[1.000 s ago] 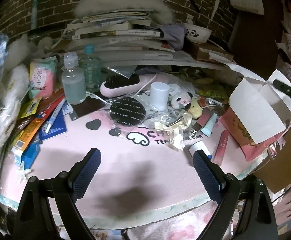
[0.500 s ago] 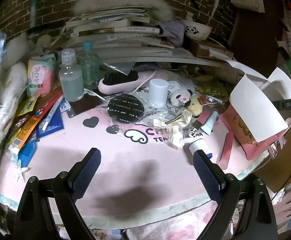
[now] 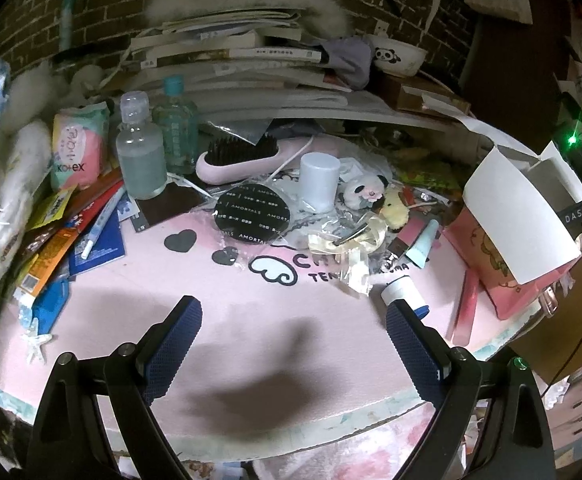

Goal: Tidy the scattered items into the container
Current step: 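Lift the printed anime tin into the white box and open the right gripper, then grasp the white roll with the blue cap with the left gripper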

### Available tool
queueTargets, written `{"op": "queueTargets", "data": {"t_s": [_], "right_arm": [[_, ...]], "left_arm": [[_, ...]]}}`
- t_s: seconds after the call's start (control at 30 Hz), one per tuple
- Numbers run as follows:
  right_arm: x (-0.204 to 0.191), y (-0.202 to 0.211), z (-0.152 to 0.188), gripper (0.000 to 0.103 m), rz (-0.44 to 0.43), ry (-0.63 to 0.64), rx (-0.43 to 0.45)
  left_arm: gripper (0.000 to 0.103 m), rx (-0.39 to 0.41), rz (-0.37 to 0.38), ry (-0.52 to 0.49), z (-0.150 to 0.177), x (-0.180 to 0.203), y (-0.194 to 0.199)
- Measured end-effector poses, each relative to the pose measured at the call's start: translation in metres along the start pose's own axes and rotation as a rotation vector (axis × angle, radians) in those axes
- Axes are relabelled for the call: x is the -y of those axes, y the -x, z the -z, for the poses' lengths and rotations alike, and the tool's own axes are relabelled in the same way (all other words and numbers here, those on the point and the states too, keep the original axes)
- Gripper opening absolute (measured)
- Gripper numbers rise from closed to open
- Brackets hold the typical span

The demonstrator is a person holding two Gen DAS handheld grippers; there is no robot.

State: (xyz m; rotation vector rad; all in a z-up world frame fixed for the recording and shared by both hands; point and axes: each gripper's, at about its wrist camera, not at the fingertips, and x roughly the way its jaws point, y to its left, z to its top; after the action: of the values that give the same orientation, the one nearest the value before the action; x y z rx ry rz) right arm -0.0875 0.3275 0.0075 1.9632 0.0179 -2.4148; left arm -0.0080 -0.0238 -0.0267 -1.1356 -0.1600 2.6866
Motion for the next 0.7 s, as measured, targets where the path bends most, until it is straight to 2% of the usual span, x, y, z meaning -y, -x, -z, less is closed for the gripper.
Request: {"op": "queueTargets", "data": {"t_s": [0.2, 0.33, 0.4, 0.47, 0.57, 0.63, 0.7], "right_arm": [[0.000, 0.003, 0.001, 0.069, 0.010, -0.008, -0.001], [-0.002, 0.014, 0.003, 0.071, 0.017, -0.005, 0.048], [-0.006, 0.025, 0.007, 0.073, 0.033, 0.007, 0.116], [-0.012, 0.037, 0.012, 0.080, 0.021, 0.023, 0.182], [-0.015, 0.055, 0.028, 0.081, 0.025, 0.040, 0.287], [-0.017, 0.070, 0.042, 0.081, 0.058, 0.063, 0.389], [-0.023, 0.077, 0.042, 0.081, 0.073, 0.089, 0.465]], "left_arm": [[0.092, -0.014, -0.001, -0.020, -0.002, 0.006, -0.008], [0.092, -0.004, -0.011, -0.016, -0.002, 0.011, -0.010], [0.092, 0.010, -0.001, -0.018, 0.001, 0.016, -0.008], [0.092, 0.004, 0.028, -0.070, 0.004, 0.028, -0.009], [0.092, 0.014, 0.002, -0.139, 0.007, 0.045, -0.011], [0.092, 0.010, 0.033, -0.167, 0.010, 0.053, -0.012], [0.092, 0.008, 0.054, -0.189, 0.013, 0.057, -0.013]]}}
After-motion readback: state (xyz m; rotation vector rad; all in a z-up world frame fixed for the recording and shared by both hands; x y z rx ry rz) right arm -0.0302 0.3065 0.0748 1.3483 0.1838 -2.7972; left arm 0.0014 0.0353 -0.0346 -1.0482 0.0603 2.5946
